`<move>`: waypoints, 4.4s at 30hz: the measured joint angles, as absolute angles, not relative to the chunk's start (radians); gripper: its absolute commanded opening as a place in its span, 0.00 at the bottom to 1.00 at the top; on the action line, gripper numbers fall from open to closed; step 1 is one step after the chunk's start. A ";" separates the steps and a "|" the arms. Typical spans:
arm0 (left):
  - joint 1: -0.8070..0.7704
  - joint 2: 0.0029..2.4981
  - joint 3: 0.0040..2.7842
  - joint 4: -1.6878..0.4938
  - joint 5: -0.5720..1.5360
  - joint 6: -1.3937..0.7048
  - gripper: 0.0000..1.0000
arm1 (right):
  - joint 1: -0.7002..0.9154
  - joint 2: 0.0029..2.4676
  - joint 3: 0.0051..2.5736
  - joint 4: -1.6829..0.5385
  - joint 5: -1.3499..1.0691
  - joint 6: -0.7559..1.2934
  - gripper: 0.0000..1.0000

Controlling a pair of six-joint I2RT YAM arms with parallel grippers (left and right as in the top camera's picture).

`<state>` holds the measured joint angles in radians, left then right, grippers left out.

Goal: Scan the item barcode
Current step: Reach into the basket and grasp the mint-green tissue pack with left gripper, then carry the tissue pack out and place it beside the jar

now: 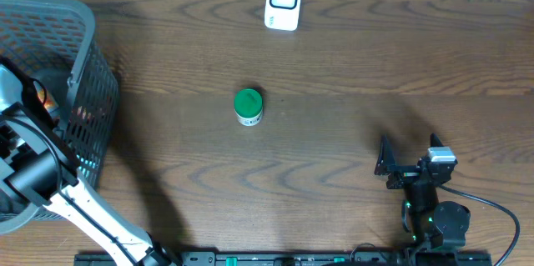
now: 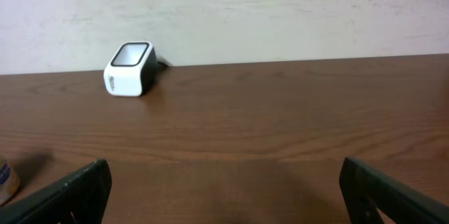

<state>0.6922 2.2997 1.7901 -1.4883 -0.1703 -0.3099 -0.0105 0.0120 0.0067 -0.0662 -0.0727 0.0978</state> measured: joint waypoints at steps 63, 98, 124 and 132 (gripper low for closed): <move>0.691 1.936 1.607 -1.308 -0.251 -0.427 0.92 | -0.010 0.012 0.007 -0.066 -0.072 0.098 0.99; 0.683 2.009 1.360 -1.043 -0.395 -0.480 0.25 | -0.010 0.012 0.007 -0.066 -0.072 0.098 0.99; 0.694 1.382 1.726 -1.196 -0.143 -0.495 0.08 | -0.010 0.012 0.007 -0.066 -0.072 0.098 0.99; 0.609 1.157 1.728 -0.942 0.349 -0.514 0.08 | -0.010 0.012 0.007 -0.066 -0.071 0.098 0.99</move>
